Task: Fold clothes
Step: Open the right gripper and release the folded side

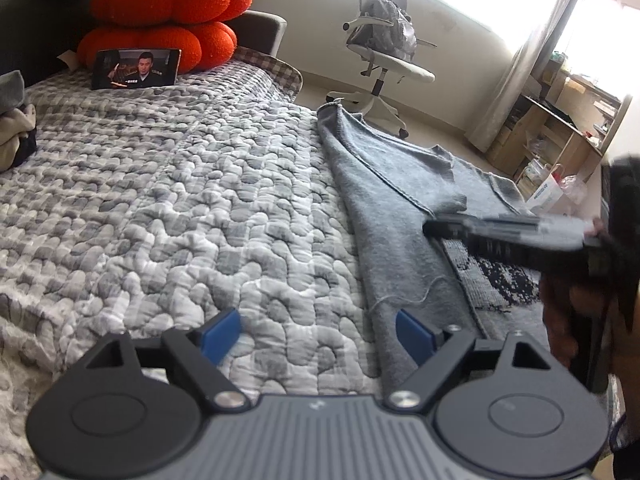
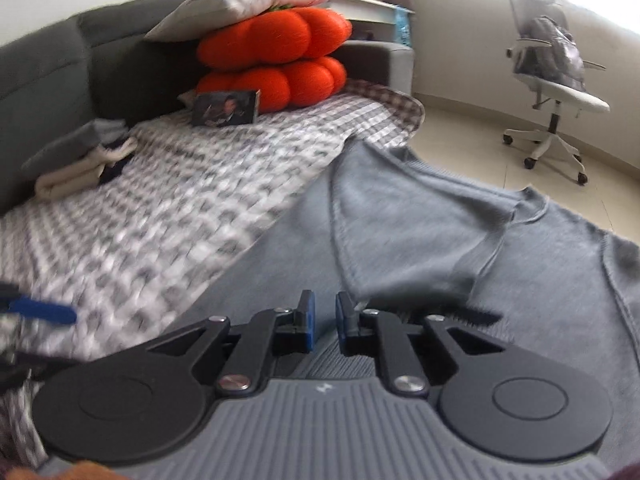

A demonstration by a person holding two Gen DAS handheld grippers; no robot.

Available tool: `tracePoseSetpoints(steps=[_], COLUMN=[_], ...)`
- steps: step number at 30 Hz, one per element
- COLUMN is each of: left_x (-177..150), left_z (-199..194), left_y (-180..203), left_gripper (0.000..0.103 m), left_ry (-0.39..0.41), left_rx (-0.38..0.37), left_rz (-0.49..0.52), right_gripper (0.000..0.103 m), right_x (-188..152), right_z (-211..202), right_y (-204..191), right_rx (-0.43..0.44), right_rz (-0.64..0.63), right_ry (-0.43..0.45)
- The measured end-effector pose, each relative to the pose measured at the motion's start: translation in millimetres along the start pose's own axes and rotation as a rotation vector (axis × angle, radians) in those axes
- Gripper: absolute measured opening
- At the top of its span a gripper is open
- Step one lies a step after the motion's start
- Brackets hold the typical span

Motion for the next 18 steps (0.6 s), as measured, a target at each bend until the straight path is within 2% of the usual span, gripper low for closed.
tracePoseSetpoints(steps=[2,3,4,7,18], left_x=[1.2,2.1,3.0,4.6,4.9], left_z=[-0.9,-2.1,-3.0,-4.3,-3.9], left_y=[-0.5,-1.4,-3.1,-9.7,-13.7], left_gripper=[0.086,0.086,0.087,0.088,0.088], left_ry=[-0.003,0.0,0.002,-0.001,-0.016], left_rx=[0.024,0.041,0.061,0.108,0.146], left_rz=[0.007,0.013,0.019,0.021,0.024], right_gripper=[0.023,0.031,0.033,0.033,0.033], right_x=[-7.9,-11.8,-13.8,-18.1,-26.9], right_z=[-1.2,-1.8,-3.0,-6.8,-17.0], right_y=[-2.0,-2.9,-3.0,-2.8,-8.3], right_rx=[-0.024,-0.037,-0.041,-0.047,-0.073], right_rz=[-0.016,-0.024,-0.027,-0.029,-0.042], right_ry=[0.005,0.007,0.012,0.023,0.029])
Point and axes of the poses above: each gripper's, at about its wrist camera, not at the fingertips, and z roughly the way its jaws point, y to its right, x to its top, the point moved 7 cm from there along z, roughly the way its jaws point, and after that the axes turned 6 degrees about z, right-handed, at the moved point
